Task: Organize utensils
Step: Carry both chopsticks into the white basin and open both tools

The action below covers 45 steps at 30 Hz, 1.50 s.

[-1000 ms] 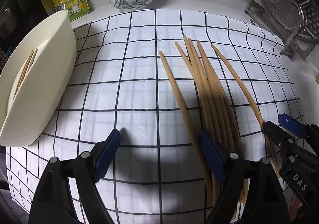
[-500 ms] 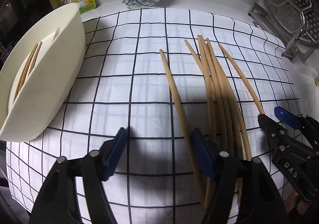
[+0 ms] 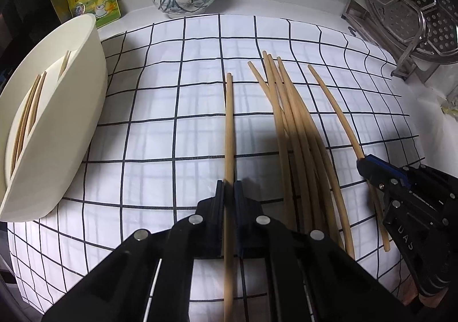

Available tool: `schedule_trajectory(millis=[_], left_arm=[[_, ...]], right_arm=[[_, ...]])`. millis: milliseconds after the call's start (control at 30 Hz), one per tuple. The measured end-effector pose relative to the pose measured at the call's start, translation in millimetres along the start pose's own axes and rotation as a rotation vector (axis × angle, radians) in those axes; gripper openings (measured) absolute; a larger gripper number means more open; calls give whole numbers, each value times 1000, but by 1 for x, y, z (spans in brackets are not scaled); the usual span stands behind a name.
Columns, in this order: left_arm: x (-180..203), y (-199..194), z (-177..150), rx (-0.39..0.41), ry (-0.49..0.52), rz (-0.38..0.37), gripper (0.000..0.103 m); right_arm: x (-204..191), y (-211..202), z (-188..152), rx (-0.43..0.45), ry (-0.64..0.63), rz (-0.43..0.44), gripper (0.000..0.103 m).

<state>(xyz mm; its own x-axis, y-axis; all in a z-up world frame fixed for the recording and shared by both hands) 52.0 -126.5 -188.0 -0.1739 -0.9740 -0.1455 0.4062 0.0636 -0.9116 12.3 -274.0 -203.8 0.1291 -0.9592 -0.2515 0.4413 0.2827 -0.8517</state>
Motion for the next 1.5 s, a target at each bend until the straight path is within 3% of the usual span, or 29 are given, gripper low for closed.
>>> schedule_trajectory(millis=[367,600,767,1100,1333,1500], left_arm=[[-38,-50,26,92,-27,-33,7],[-101,-90,48,196,-58,-6,7],[-165,-105,63,246,-148,58,7],[-277,-73,74,232,-237,144,7],[-297,-36,73,182,-209,133,7],[-295,-12,69,137,-172,115,8]], right_arm=[[-25,-39,22,71,67,33,6],[-85,-54,62,154,39,99,6],[-144,-51,97,192,-14,170,6],[-255,3,154,159,-102,294,6],[-292,53,163,79,-86,310,6],[-294,81,156,15,-37,300,6]])
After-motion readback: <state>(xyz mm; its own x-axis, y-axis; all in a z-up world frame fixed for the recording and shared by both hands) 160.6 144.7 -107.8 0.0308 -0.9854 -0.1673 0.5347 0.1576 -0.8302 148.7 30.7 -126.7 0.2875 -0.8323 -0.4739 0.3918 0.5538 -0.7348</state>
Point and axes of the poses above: each gripper's, at about its wrist camera, not at the fingertips, and y roughly the way its jaws point, x to its right, z to its top, the point moved 5 cm from there along y, roughly the way its jaws point, and after that the axes turned 11 degrees about z, right-handed, at the moved point
